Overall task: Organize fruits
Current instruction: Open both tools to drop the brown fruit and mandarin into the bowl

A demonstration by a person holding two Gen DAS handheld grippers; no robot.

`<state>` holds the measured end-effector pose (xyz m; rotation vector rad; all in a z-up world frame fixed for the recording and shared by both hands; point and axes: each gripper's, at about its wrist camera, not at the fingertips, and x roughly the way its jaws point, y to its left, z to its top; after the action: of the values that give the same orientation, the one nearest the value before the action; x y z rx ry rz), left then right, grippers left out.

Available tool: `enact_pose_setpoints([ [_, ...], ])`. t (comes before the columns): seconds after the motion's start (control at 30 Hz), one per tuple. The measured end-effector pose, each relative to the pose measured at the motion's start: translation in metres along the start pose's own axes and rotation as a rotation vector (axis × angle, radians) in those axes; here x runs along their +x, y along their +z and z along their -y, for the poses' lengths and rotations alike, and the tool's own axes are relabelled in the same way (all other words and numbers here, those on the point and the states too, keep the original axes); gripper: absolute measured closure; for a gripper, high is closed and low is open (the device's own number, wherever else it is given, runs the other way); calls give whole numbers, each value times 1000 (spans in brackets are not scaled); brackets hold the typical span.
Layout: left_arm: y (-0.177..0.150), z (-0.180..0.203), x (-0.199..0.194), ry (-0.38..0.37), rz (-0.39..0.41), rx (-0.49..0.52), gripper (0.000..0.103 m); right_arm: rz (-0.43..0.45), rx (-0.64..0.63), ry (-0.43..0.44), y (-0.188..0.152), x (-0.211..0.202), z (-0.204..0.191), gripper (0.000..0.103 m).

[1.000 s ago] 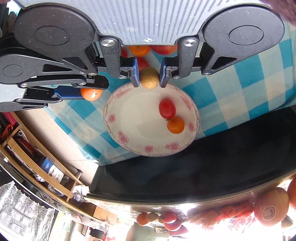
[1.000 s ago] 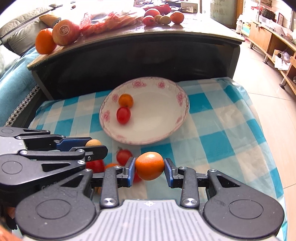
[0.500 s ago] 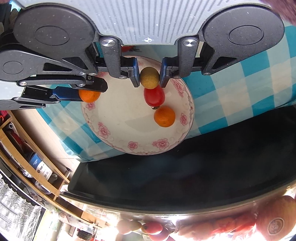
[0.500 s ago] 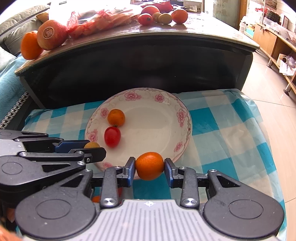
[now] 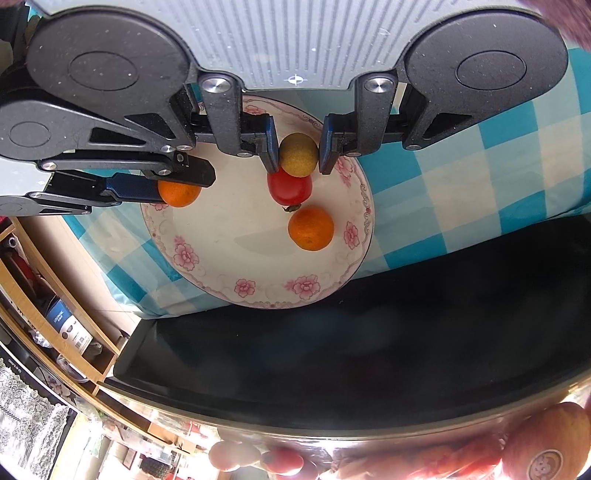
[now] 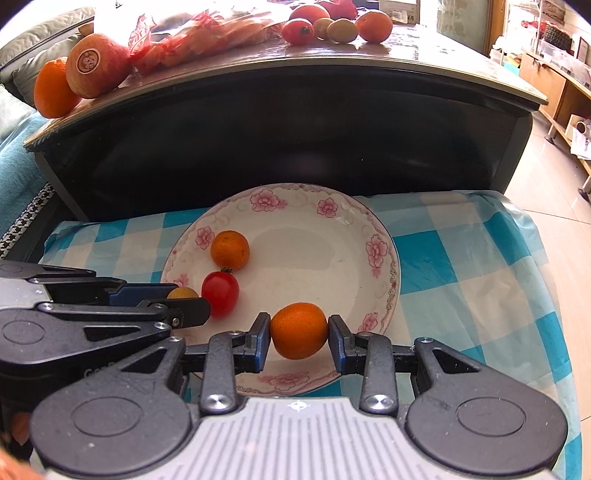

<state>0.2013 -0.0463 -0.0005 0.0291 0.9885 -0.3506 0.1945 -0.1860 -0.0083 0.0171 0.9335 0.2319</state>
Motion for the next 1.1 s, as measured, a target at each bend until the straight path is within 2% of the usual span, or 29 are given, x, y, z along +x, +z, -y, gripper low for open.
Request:
enact_pose_setpoints([
  [0.37,1,0,-5,11,19,-2,68,13,13,0,1,-1,3,65],
  [1.1,-5,8,-36,0,60,39,68,40,-3,-32,-5,-31,-5,66],
])
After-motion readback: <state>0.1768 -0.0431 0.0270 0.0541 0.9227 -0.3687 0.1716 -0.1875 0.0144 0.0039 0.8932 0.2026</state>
